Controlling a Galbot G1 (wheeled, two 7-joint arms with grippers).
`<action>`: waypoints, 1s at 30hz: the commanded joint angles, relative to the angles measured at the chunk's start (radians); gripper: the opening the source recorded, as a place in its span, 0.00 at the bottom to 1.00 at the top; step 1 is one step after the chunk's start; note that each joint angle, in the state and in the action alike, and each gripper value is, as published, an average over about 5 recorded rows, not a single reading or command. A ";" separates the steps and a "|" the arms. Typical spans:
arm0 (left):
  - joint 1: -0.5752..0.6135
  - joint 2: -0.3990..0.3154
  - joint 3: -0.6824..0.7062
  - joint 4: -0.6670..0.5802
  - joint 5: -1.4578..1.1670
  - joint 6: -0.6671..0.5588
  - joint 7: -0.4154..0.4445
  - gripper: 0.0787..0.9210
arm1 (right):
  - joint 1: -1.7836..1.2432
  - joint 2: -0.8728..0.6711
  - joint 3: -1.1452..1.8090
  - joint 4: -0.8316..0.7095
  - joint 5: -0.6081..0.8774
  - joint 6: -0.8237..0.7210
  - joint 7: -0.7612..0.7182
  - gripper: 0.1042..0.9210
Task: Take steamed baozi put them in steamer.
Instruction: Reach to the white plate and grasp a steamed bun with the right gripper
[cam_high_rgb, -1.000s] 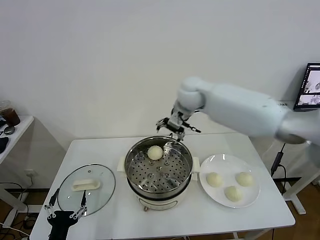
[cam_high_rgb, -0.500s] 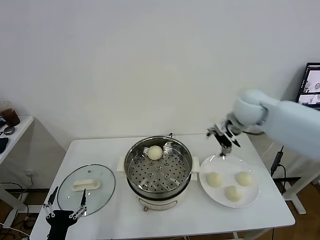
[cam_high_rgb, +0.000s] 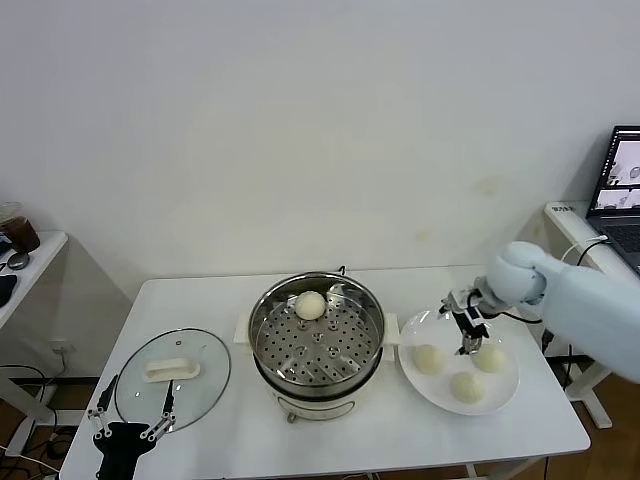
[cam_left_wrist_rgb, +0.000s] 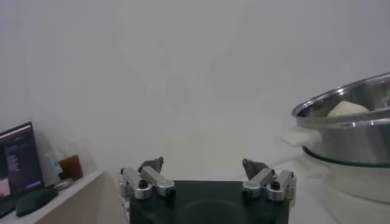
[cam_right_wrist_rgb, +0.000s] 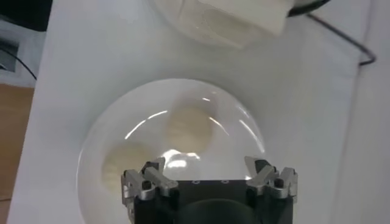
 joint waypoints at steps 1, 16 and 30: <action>0.000 -0.001 -0.002 0.003 0.005 -0.001 0.000 0.88 | -0.110 0.083 0.061 -0.084 -0.045 -0.008 0.005 0.88; -0.017 0.002 -0.004 0.029 0.004 -0.002 -0.004 0.88 | -0.136 0.161 0.071 -0.169 -0.103 0.007 0.033 0.87; -0.018 0.003 0.000 0.026 0.005 0.001 -0.003 0.88 | -0.134 0.158 0.076 -0.164 -0.107 -0.004 0.011 0.57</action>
